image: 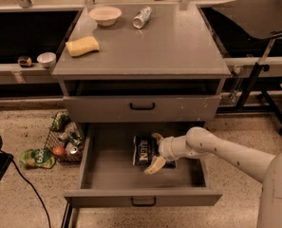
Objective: Pick blue chip bag from middle drawer and place on counter
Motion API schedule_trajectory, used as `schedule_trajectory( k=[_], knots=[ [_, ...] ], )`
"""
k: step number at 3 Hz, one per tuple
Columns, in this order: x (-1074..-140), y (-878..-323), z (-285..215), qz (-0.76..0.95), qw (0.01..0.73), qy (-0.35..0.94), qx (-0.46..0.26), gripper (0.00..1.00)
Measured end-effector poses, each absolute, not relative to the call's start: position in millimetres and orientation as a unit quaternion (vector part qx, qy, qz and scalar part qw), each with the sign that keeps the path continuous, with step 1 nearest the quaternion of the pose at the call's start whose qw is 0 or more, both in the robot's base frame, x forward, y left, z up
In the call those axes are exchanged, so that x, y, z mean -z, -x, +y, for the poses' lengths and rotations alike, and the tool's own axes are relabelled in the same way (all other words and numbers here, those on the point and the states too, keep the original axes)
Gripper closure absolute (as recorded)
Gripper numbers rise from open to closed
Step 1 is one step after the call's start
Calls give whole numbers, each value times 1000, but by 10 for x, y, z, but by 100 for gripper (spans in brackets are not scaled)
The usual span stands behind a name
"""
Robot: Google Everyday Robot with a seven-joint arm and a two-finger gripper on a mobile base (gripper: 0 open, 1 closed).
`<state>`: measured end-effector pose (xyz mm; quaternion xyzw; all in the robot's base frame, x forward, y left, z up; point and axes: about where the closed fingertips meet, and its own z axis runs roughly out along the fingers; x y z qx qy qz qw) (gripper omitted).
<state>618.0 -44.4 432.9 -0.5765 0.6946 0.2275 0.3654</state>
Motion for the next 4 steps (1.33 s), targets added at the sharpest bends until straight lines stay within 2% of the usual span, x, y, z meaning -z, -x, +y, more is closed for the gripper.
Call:
schedule_trajectory(
  k=[1,2,4],
  knots=[
    [-4122,-6312,-350,692,371,571,-239,0],
    [-3971,-6428,-324,697,378,563,-234,18],
    [-3967,-6465,-489,700,415,538,-218,65]
  ],
)
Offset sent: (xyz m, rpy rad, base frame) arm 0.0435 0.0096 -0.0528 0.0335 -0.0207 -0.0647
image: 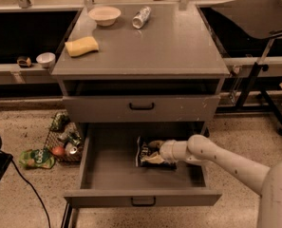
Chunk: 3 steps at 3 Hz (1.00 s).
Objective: Pick blue chip bag from middle drawer and place on counter
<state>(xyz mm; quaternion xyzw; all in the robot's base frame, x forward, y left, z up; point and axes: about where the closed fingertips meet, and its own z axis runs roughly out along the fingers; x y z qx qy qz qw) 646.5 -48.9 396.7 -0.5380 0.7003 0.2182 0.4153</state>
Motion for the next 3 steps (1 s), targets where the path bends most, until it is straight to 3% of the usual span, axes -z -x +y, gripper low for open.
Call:
schedule_trajectory(
  k=[1,2,3],
  knots=[
    [-4222,-6331,-701,678,461,527,-224,88],
    [-4734,-6074,-980,630,520,531,-227,100],
    [-5277,-5819,-1199,589,549,554,-212,100]
  ],
)
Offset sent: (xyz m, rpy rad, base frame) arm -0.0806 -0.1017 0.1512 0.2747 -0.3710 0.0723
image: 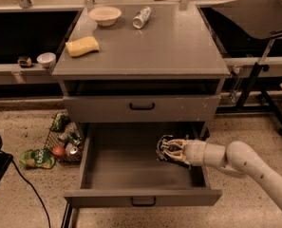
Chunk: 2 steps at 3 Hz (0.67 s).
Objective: Pick blue chip bag from middle drawer and place on counter
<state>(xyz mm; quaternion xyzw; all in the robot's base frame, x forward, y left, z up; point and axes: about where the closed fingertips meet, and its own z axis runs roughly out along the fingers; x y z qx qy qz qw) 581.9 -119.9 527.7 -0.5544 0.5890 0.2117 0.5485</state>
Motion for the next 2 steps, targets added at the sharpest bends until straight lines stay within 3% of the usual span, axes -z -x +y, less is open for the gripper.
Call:
schedule_trajectory(
  k=[2],
  knots=[
    [-5652,-5731,-1268,572,546,582,-191,100]
  ],
)
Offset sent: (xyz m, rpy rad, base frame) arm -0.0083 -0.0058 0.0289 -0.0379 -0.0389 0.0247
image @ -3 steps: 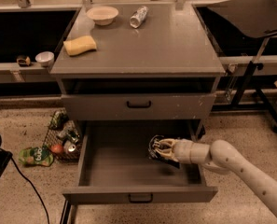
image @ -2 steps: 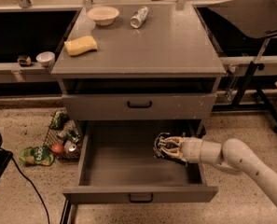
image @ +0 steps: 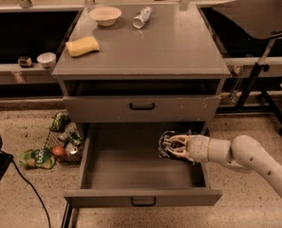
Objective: Pick blue chip bag from middle drawer and place on counter
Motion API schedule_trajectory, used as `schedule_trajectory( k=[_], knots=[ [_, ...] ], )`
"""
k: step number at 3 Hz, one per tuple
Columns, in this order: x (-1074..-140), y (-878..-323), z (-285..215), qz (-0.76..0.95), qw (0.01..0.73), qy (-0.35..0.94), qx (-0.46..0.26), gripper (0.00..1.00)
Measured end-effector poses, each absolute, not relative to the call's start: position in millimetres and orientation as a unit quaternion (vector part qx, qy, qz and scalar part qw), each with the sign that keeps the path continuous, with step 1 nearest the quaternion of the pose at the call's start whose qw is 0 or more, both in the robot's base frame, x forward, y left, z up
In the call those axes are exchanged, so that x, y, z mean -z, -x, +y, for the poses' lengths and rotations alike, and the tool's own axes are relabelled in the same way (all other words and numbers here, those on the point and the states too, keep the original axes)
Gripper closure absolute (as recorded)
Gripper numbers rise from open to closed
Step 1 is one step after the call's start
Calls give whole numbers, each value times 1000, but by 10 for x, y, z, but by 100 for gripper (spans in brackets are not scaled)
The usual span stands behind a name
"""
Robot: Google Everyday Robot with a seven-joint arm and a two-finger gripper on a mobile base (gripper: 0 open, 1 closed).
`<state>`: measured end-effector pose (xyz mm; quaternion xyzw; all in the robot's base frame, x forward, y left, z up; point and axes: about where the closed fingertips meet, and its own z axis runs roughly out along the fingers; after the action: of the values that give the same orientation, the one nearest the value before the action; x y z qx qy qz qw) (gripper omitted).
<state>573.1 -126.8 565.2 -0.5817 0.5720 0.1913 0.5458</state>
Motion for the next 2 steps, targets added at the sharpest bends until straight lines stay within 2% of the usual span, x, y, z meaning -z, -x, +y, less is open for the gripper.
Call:
schedule_trajectory(
  k=[1,2],
  knots=[
    [-5949,-5759,-1302,554,547,608,-155,100],
    [-6665,-5716,-1413,515,550,654,-68,100]
  ],
)
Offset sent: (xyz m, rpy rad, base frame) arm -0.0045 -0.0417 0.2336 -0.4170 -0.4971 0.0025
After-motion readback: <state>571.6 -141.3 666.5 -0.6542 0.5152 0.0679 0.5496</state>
